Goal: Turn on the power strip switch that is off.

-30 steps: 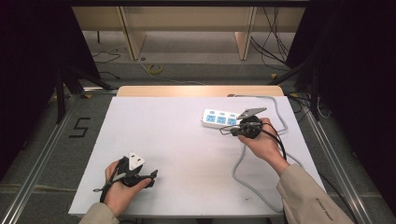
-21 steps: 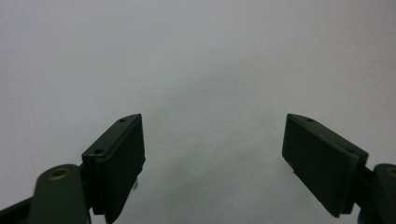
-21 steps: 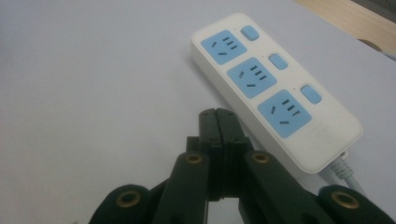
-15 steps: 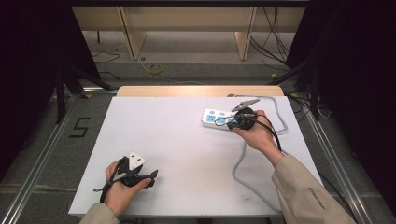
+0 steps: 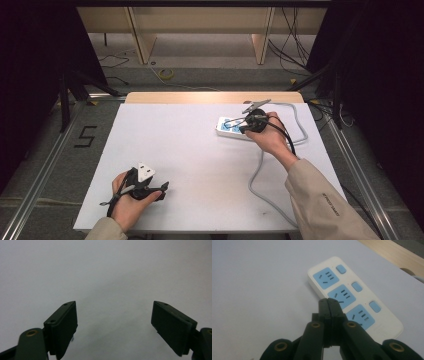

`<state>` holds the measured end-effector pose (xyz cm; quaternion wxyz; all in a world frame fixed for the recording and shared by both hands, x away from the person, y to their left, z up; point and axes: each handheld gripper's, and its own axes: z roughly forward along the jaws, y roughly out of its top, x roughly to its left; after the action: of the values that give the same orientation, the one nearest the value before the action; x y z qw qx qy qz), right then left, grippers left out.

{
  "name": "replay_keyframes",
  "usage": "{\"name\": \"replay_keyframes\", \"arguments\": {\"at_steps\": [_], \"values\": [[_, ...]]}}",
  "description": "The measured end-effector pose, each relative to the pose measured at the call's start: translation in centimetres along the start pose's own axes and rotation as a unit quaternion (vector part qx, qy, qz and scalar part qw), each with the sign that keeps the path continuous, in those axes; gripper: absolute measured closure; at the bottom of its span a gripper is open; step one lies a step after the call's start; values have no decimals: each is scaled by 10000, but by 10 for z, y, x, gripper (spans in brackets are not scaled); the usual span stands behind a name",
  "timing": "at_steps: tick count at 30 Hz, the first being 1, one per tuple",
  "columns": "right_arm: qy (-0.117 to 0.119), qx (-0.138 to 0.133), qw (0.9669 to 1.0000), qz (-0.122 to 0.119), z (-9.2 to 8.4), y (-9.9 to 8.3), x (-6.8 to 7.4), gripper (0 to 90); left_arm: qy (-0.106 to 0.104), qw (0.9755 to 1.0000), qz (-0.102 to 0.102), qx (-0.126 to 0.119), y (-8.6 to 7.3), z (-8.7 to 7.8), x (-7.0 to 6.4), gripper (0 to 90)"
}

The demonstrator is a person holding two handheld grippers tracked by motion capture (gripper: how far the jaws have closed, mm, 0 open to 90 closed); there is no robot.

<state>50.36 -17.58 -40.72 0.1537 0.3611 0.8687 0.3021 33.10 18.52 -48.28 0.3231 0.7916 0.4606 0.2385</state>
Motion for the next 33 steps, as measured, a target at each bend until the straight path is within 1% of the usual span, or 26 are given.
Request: {"name": "replay_keyframes", "arguments": {"at_steps": [16,23,33], "values": [[-31,97,9999,92,14,14,-8,900,-13,10000,4,12,0,1,-1,209],[-75,122,9999,78,18,23,-11,900,-8,10000,4,12,0,1,-1,209],[-114,181,9997,85,27,29,-13,900,1,10000,4,11,-1,1,0,207]]}}
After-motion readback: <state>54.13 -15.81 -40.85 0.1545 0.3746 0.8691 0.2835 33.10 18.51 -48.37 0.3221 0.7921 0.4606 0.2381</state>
